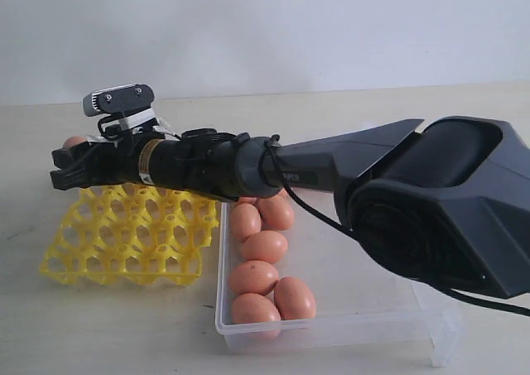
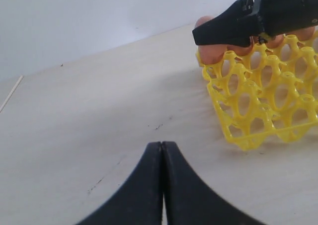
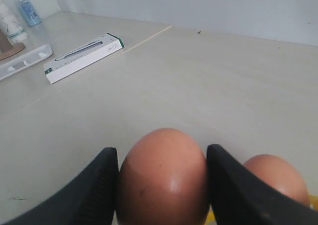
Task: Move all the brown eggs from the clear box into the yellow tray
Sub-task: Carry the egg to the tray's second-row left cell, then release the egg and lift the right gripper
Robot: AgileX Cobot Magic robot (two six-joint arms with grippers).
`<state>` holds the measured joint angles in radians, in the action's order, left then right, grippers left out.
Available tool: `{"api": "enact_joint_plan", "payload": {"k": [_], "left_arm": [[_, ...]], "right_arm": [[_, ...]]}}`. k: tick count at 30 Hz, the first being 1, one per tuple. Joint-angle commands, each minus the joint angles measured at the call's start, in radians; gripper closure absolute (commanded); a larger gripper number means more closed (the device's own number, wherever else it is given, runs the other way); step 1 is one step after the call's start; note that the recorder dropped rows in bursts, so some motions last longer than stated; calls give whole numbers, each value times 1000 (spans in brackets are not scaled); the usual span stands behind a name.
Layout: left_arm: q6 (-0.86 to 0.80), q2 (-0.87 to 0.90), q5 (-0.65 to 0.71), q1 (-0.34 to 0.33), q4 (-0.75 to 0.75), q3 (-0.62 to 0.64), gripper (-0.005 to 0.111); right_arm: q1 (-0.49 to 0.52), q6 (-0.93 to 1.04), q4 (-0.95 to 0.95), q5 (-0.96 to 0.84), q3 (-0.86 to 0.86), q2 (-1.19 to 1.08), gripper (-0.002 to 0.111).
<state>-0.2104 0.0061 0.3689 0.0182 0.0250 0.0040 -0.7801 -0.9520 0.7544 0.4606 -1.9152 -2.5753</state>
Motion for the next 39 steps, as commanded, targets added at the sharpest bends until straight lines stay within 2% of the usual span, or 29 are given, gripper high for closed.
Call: {"api": "enact_joint_plan", "payload": {"k": [1, 4, 6, 11, 14, 21, 27, 30, 33, 35, 37, 39], "left_arm": [[4, -6, -8, 4, 0, -4, 107], [4, -6, -8, 4, 0, -4, 107], [4, -6, -8, 4, 0, -4, 107], [4, -6, -8, 4, 0, -4, 107], [5, -6, -8, 4, 0, -4, 107], [5, -6, -8, 4, 0, -4, 107], [5, -6, -8, 4, 0, -4, 107], [5, -6, -8, 4, 0, -4, 107], [5, -6, -8, 4, 0, -4, 107], [5, -6, -8, 4, 0, -4, 107], [5, -6, -8, 4, 0, -4, 107], [5, -6, -8, 4, 0, -4, 107]], "right_arm": [[9, -2, 6, -2, -37, -33, 108], [9, 34, 6, -3, -47, -41, 108], [15, 36, 8, -3, -47, -43, 102], [26, 26, 5, -5, -47, -43, 56], [26, 26, -8, -10, -47, -43, 43], [26, -41, -21, -10, -47, -23, 42], [32, -35, -12, -17, -45, 91, 55], [32, -17, -19, -77, -45, 157, 55], [27, 35, -33, -243, -37, 218, 54], [21, 137, -109, -414, 5, 282, 49], [18, 278, -245, -601, 50, 347, 48], [18, 505, -389, -799, 105, 416, 50]]}}
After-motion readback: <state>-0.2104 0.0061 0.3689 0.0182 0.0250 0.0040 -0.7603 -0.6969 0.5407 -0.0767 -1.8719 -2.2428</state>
